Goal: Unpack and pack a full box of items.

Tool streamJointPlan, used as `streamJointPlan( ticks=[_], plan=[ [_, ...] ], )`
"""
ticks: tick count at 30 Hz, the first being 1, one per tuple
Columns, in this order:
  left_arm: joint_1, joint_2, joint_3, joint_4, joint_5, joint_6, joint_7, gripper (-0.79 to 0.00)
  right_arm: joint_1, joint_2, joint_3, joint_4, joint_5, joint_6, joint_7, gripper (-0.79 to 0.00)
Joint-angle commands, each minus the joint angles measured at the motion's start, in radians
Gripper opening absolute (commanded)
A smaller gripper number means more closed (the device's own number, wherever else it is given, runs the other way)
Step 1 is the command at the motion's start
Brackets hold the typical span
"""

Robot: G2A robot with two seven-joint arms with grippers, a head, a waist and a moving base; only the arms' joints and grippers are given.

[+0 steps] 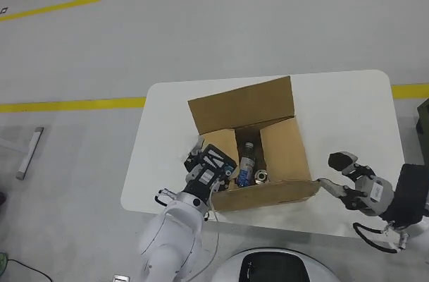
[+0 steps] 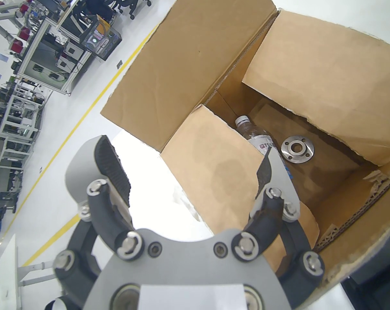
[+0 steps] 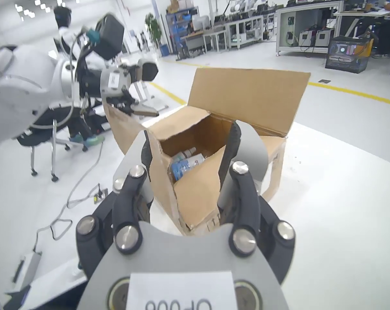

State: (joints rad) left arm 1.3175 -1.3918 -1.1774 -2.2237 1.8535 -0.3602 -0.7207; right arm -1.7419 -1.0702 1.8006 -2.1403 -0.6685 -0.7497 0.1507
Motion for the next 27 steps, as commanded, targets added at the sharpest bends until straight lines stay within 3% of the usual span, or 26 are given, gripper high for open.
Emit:
streamJointPlan(
  ticks=[1,3,6,15,27],
  plan=[
    [0.0,0.001,0.001,-0.007,-0.004,-0.013,-0.002,0.0,0.009,0.003,0.012,0.013,0.11,0.023,0.037,-0.453],
    [0.001,0.002,0.002,-0.013,-0.011,-0.036,-0.005,0.0,0.02,0.007,0.016,0.021,0.207,0.054,0.087,-0.551],
    [0.006,0.005,0.002,-0.023,-0.025,-0.067,-0.014,0.0,0.043,0.013,0.017,0.028,0.316,0.11,0.172,-0.785],
    [0.037,0.011,-0.004,-0.063,-0.091,-0.113,-0.026,0.0,0.097,0.029,-0.082,0.015,0.338,0.13,0.423,-0.785],
    [0.059,0.02,-0.062,-0.084,-0.139,-0.091,-0.017,0.0,0.056,0.052,-0.117,0.05,0.369,-0.049,0.603,-0.785]
  ],
)
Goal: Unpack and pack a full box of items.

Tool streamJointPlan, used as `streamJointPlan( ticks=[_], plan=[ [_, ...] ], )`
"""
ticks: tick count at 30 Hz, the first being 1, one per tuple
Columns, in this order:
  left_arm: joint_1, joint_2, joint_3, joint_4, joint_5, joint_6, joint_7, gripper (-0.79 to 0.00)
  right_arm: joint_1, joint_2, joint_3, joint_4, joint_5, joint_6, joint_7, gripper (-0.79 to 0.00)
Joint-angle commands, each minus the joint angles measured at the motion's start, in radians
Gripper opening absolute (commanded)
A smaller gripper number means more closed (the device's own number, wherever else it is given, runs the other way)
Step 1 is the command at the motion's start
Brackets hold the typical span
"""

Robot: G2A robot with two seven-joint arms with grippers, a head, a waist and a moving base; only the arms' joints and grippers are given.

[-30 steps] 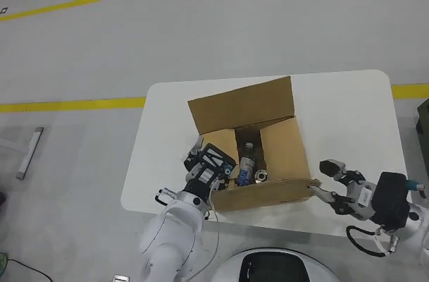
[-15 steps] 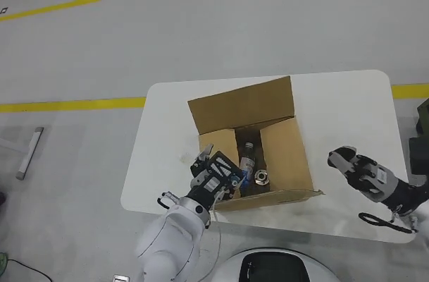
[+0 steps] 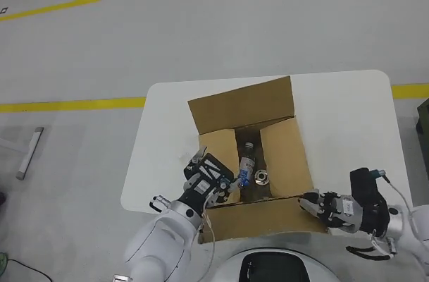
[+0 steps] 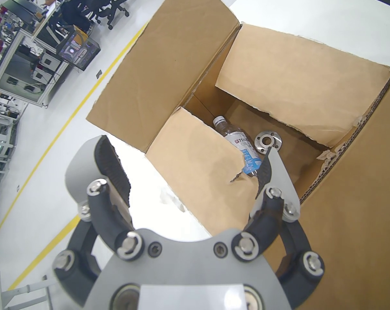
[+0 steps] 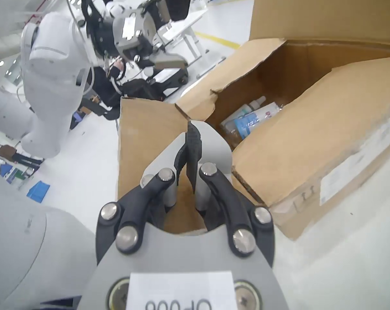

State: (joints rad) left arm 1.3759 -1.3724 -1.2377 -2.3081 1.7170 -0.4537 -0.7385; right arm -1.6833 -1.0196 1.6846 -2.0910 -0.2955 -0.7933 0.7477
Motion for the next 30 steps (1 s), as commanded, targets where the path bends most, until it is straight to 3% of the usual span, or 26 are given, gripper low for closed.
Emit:
streamJointPlan(
  ticks=[1,8,15,22,28,30],
  plan=[
    [0.001,0.001,-0.002,0.003,-0.006,0.006,0.003,0.0,-0.008,0.003,-0.004,0.001,-0.015,-0.016,0.017,-0.785],
    [-0.006,0.0,0.026,0.051,-0.02,0.048,0.021,0.0,-0.018,0.008,-0.029,0.009,-0.159,-0.02,0.018,-0.785],
    [-0.026,-0.009,0.105,0.129,-0.037,0.117,0.023,0.0,-0.022,0.007,-0.032,0.032,-0.222,0.0,-0.087,-0.785],
    [-0.066,-0.018,0.158,0.215,-0.003,0.196,0.005,0.0,-0.069,0.011,0.1,0.006,-0.149,0.021,-0.198,-0.785],
    [-0.098,-0.022,0.194,0.292,0.094,0.227,-0.004,0.0,-0.114,0.004,0.187,-0.019,-0.199,0.102,-0.319,-0.785],
    [-0.1,-0.024,0.2,0.308,0.112,0.24,-0.002,-0.108,-0.124,0.001,0.19,-0.02,-0.2,0.115,-0.356,-0.785]
  ],
)
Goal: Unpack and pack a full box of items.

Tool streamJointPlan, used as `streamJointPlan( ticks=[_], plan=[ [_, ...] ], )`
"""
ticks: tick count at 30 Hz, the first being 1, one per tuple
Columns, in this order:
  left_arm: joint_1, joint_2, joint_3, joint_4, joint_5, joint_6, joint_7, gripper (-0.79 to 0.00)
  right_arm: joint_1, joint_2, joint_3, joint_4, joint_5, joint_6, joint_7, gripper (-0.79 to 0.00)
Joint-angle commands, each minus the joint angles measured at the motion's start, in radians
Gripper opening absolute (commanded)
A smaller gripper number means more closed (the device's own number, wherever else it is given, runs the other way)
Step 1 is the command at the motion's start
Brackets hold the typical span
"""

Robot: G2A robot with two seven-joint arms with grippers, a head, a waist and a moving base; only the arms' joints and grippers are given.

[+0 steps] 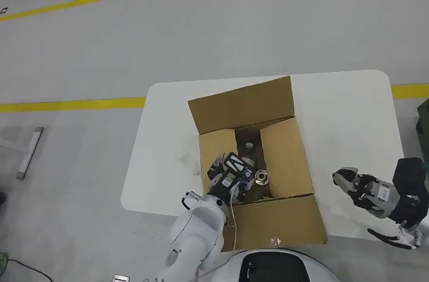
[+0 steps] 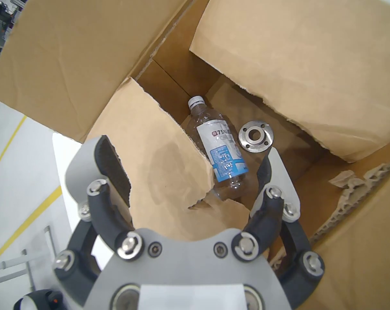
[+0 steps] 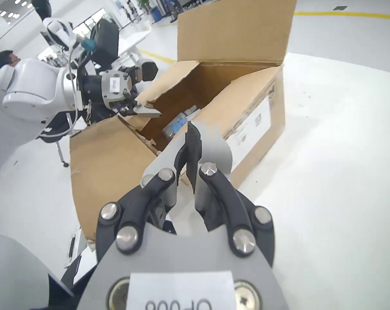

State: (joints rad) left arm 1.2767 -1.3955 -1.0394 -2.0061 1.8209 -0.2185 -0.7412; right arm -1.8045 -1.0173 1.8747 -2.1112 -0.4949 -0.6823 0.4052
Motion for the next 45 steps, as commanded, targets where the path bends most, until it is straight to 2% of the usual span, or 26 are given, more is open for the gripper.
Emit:
streamJointPlan(
  ticks=[1,2,6,7,8,15,25,26,27,35,45],
  plan=[
    [-0.006,0.0,0.004,0.013,0.038,0.004,0.002,-0.237,-0.007,-0.002,0.001,0.0,-0.003,0.011,-0.026,-0.785],
    [-0.006,0.0,0.007,0.017,0.056,0.007,0.006,-0.403,-0.009,-0.003,0.001,-0.001,-0.007,0.018,-0.037,-0.785],
    [-0.004,0.001,0.007,0.022,0.106,0.024,0.015,-0.606,-0.012,-0.005,-0.005,-0.002,-0.019,0.029,-0.056,-0.785],
    [-0.002,0.001,0.007,0.023,0.12,0.027,0.018,-0.717,-0.011,-0.005,-0.007,-0.001,-0.022,0.03,-0.059,-0.785],
    [0.0,0.001,0.006,0.022,0.128,0.032,0.021,-0.785,-0.01,-0.005,-0.009,-0.001,-0.024,0.031,-0.06,-0.785],
    [0.018,0.001,-0.008,0.005,0.16,0.049,0.04,-0.785,0.002,-0.007,-0.025,0.002,-0.044,0.042,-0.069,-0.785],
    [0.046,-0.007,-0.034,-0.101,0.012,0.088,0.057,-0.785,0.024,-0.006,-0.031,-0.009,-0.038,0.038,-0.066,-0.785],
    [0.046,-0.008,-0.038,-0.109,0.002,0.091,0.054,-0.585,0.03,-0.005,-0.033,-0.011,-0.036,0.038,-0.059,-0.785],
    [0.045,-0.008,-0.041,-0.115,0.002,0.09,0.051,0.0,0.038,-0.004,-0.036,-0.009,-0.034,0.039,-0.051,-0.785],
    [0.041,-0.007,-0.071,-0.145,0.011,0.084,0.048,0.0,0.116,0.0,-0.105,0.023,-0.033,0.066,0.011,-0.785],
    [0.023,0.001,-0.19,-0.155,0.084,0.091,0.057,0.0,0.153,0.0,-0.146,0.063,-0.05,0.093,0.017,-0.785]
  ],
)
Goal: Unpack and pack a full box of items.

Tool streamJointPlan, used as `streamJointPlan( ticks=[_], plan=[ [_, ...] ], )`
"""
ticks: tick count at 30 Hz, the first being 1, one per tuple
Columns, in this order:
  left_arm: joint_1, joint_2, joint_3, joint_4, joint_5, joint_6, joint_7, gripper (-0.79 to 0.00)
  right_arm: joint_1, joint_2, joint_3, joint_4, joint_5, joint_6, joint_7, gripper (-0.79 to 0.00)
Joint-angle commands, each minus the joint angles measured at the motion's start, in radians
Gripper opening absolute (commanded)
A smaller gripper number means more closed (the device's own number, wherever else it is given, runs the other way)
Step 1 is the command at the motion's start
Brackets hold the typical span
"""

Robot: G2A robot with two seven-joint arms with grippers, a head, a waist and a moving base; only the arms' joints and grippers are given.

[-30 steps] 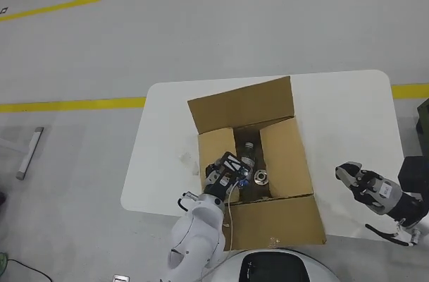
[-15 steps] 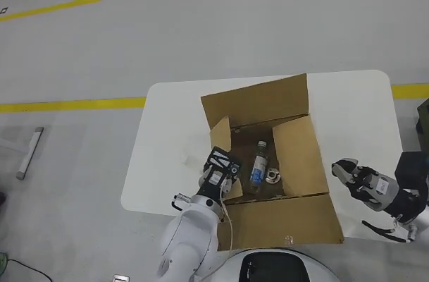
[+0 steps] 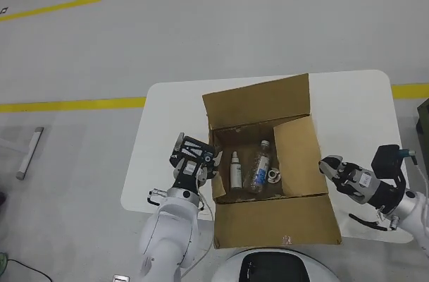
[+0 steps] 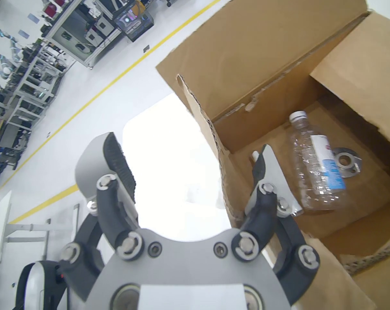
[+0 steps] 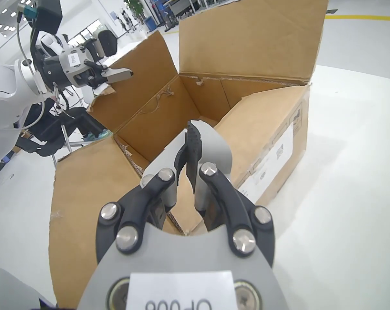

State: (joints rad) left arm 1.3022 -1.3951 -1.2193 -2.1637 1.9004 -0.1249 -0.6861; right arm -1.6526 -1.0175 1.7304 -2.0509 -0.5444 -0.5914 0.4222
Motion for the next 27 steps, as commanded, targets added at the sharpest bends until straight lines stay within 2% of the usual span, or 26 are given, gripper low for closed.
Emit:
streamJointPlan(
  ticks=[1,6,14,27],
  plan=[
    [-0.005,0.001,-0.022,0.007,0.009,-0.002,0.002,0.0,0.003,0.0,-0.004,0.007,-0.002,0.006,0.001,-0.785],
    [-0.018,0.006,-0.07,0.057,0.065,-0.011,0.015,0.0,0.008,-0.001,-0.018,0.023,-0.013,0.024,-0.004,-0.785],
    [-0.019,0.008,-0.104,0.113,0.1,0.006,0.035,0.0,0.006,-0.001,-0.033,0.031,-0.015,0.032,-0.013,-0.785],
    [-0.02,0.007,-0.111,0.198,0.142,0.032,0.063,0.0,0.004,-0.002,-0.047,0.036,0.019,0.032,-0.021,-0.785]
  ],
)
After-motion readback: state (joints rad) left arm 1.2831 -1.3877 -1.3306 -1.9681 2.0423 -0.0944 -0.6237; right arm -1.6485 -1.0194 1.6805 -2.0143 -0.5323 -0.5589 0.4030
